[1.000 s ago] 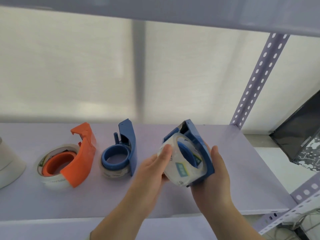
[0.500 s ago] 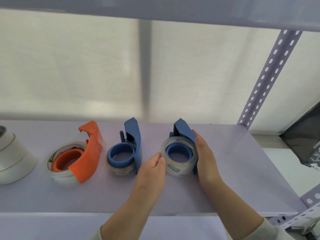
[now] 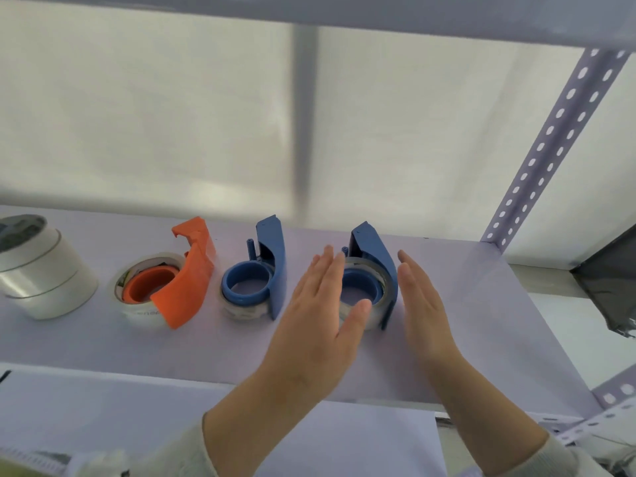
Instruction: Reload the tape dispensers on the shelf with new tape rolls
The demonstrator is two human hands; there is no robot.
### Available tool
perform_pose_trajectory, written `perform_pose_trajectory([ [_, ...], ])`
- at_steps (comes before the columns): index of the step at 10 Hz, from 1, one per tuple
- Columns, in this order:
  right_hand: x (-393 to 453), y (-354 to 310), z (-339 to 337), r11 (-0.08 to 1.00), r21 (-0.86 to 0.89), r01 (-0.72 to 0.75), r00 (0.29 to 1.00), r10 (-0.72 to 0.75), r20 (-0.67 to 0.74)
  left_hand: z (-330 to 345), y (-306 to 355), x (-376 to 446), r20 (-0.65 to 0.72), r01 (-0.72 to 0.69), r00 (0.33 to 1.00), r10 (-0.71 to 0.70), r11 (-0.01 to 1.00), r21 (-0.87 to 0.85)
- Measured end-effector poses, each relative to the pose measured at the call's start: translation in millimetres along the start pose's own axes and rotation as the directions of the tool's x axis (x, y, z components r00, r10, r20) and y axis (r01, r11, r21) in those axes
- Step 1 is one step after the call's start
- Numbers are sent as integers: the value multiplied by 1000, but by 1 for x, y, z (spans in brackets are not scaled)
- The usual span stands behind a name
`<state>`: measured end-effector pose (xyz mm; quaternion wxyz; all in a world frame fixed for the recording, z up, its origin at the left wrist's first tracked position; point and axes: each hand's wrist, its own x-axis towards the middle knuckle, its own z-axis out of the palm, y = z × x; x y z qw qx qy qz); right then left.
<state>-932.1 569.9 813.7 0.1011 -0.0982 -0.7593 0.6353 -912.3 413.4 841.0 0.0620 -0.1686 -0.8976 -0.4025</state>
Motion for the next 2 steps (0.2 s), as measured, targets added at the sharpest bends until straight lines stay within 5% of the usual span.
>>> perform_pose_trajectory([
  [2,-18,-22,11,972,-165,169,977,-187,-100,-56,-22,-3,86,-349,935,344,847,402],
])
